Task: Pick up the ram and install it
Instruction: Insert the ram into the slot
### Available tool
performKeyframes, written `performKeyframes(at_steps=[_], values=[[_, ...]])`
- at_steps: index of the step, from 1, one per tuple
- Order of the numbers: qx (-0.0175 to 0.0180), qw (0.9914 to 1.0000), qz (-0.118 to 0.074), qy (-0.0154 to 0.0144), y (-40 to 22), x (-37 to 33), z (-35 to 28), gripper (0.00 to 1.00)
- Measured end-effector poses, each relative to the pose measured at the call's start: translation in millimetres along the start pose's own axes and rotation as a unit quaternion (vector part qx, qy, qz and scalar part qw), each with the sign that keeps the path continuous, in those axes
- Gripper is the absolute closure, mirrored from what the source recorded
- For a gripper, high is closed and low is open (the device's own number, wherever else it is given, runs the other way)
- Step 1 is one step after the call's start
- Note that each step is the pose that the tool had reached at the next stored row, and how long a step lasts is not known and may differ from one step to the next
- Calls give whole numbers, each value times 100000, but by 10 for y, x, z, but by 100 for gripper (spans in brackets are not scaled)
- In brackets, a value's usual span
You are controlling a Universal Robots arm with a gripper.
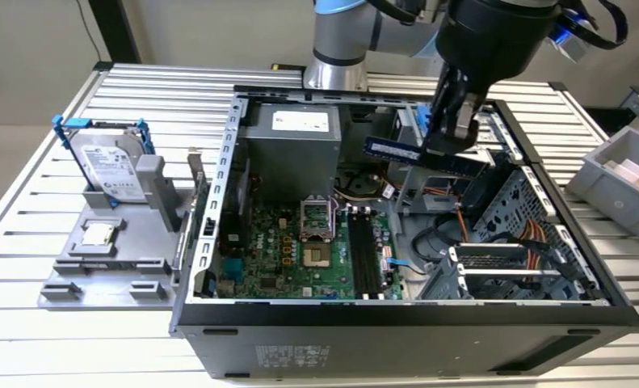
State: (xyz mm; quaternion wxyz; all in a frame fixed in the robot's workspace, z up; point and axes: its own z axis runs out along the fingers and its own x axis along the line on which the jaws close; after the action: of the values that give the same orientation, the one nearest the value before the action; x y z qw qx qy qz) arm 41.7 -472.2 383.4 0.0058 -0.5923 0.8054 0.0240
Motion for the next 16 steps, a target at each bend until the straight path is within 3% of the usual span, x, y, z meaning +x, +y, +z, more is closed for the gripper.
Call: performKeyframes(at_steps=[16], values=[[169,99898,4518,-144,0,0,0,100]])
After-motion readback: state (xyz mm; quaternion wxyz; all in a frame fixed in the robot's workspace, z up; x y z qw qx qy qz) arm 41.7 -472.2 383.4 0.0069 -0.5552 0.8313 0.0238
